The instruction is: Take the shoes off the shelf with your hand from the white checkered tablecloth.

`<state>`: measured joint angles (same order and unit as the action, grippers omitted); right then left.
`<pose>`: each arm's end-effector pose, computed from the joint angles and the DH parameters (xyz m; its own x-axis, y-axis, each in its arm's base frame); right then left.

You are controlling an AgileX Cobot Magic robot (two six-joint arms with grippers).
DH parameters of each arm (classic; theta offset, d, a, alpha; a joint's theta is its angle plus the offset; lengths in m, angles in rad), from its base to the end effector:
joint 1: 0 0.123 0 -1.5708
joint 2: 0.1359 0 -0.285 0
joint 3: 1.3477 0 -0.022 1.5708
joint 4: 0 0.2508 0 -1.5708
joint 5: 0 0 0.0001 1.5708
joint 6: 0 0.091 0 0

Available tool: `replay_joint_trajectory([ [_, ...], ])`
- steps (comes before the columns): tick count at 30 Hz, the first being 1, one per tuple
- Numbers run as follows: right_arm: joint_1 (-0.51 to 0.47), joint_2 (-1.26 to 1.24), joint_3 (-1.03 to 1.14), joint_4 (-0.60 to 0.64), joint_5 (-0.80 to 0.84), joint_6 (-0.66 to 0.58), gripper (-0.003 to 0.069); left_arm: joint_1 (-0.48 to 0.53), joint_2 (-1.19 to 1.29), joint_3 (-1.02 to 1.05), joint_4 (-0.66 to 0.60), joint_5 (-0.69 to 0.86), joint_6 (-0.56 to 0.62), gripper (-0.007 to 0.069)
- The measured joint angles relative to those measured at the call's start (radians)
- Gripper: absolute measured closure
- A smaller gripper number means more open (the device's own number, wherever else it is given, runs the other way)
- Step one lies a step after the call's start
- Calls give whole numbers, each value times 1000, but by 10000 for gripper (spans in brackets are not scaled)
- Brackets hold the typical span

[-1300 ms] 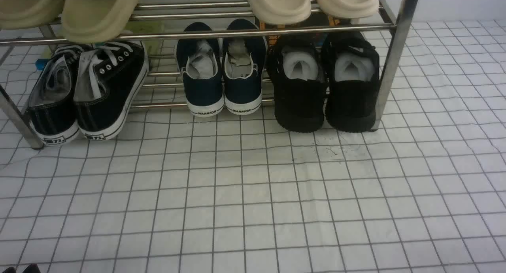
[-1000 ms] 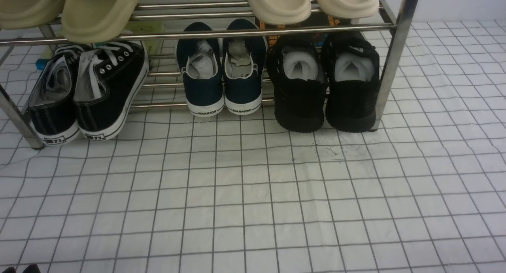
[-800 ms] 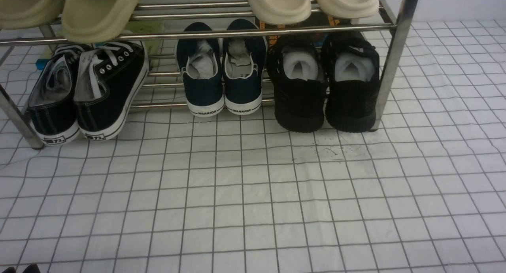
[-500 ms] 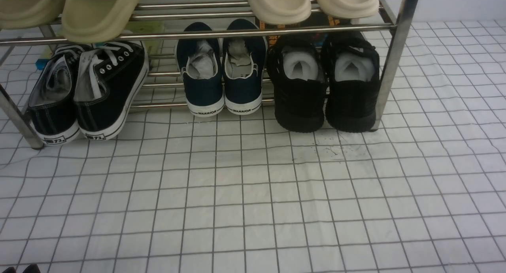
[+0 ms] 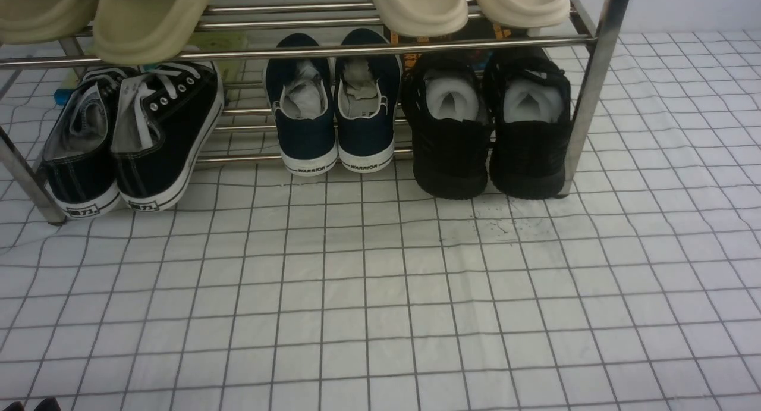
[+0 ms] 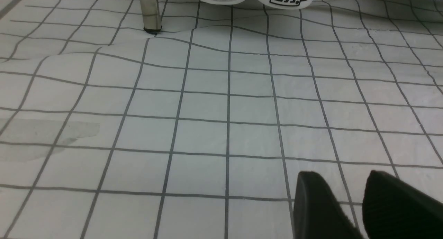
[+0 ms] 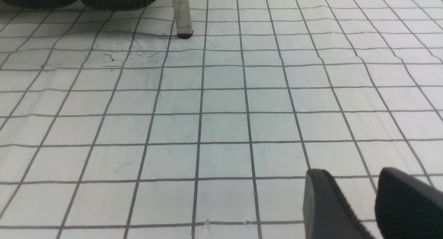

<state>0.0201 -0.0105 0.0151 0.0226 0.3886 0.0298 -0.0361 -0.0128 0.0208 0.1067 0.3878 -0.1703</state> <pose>0.0521 0.0018 0.1738 -0.3021 0.0446 -0.9522 -0.0130 0.9986 0.0509 0.0522 0.0018 0.1722 -0.3007 -0.0605 -0.9518 -0.0238 0.9981 -0.0560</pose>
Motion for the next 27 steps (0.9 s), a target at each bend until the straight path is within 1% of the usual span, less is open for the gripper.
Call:
replay_joint_trajectory([
  [4, 0, 0, 0, 2, -3, 5, 418, 0, 0, 0, 0, 0, 0, 384],
  [7, 0, 0, 0, 161, -5, 111, 418, 0, 0, 0, 0, 0, 0, 384],
  [11, 0, 0, 5, 485, -1, 297, 418, 0, 0, 0, 0, 0, 0, 384],
  [12, 0, 0, 7, 528, 0, 322, 418, 0, 0, 0, 0, 0, 0, 384],
  [13, 0, 0, 8, 538, 0, 326, 418, 0, 0, 0, 0, 0, 0, 384],
  [15, 0, 0, 9, 617, 6, 347, 418, 0, 0, 0, 0, 0, 0, 384],
  [21, 0, 0, 9, 653, -1, 344, 428, 0, 0, 0, 0, 0, 0, 384],
  [22, 0, 0, -11, 640, -1, 304, 453, 0, 0, 0, 0, 0, 0, 384],
  [23, 0, 0, -15, 637, 0, 298, 462, 0, 0, 0, 0, 0, 0, 384],
  [24, 0, 11, -67, 597, 1, 239, 501, 0, 0, 0, 0, 0, 0, 384],
  [25, 0, 28, -103, 569, 4, 207, 536, 0, 0, 0, 0, 0, 0, 384],
  [26, 0, 41, -113, 562, 6, 192, 544, 0, 0, 0, 0, 0, 0, 384],
  [27, 0, 72, -165, 517, 15, 163, 575, 0, 0, 0, 0, 0, 0, 384],
])
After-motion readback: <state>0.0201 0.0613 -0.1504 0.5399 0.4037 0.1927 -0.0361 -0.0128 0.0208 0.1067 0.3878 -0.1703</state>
